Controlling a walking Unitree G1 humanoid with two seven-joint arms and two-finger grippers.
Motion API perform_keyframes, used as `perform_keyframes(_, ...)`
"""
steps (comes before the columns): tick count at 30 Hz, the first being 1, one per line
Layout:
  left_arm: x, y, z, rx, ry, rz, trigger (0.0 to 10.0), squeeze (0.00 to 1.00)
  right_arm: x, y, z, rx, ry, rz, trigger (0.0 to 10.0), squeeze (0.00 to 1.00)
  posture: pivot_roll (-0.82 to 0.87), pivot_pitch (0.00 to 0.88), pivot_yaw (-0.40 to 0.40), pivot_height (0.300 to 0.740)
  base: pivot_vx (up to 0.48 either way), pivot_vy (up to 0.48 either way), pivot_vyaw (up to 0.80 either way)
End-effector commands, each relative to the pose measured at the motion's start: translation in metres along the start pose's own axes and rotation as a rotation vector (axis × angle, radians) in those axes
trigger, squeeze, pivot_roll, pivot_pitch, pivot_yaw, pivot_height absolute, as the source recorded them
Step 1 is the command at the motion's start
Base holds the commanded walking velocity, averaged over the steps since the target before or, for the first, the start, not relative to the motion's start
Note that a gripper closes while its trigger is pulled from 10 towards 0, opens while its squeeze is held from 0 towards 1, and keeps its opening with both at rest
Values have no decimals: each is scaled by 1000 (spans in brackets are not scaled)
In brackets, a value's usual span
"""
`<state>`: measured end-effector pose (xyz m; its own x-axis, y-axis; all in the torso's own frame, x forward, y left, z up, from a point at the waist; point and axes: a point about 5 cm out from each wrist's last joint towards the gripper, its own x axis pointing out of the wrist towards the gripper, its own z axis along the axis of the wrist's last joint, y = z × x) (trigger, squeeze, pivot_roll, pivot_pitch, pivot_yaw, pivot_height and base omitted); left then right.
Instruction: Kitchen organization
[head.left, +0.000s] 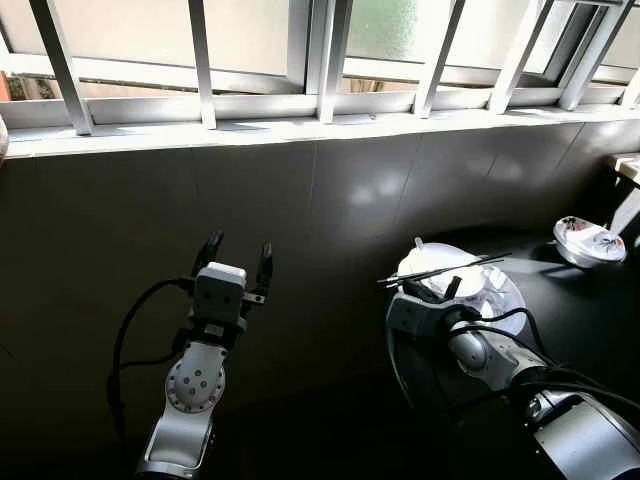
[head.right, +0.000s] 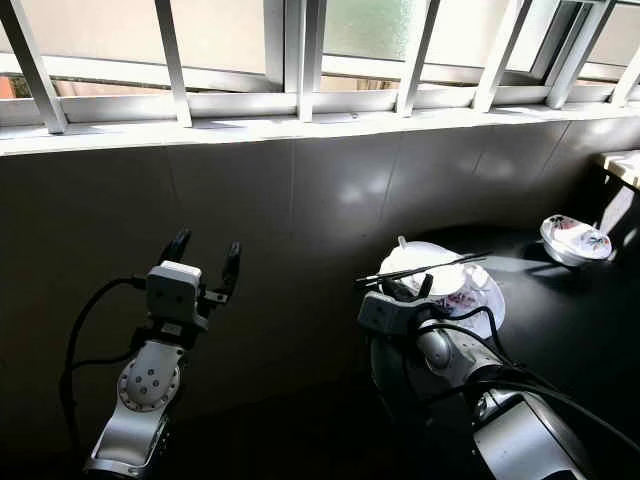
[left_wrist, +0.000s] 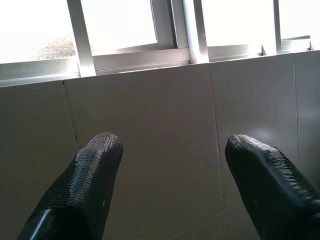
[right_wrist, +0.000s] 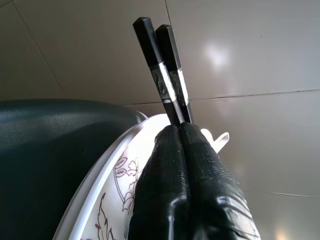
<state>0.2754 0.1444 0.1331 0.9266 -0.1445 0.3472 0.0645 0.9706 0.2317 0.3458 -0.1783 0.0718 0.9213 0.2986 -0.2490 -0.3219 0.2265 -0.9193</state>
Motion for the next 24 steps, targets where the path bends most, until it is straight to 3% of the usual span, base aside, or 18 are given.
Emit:
perform_keyframes(1, -2, -5, -4, 2, 19, -18, 10000, 0, -2, -5, -7, -53, 21, -3, 0, 0, 68, 0, -89, 740, 0, 0, 0)
perform_keyframes(10, -3, -7, -5, -1, 22, -15, 10000, 0, -1, -9, -8, -160, 34, -72, 0, 0, 65, 0, -91, 740, 0, 0, 0)
perform_keyframes(16, -3, -7, -5, -3, 24, -16, 10000, 0, 0, -13, -7, -162, 39, -108, 0, 0, 63, 0, -92, 740, 0, 0, 0)
perform_keyframes(24, -4, -9, -6, -7, 27, -16, 10000, 0, -2, -3, -3, -132, 30, -142, 0, 0, 56, 0, -92, 740, 0, 0, 0)
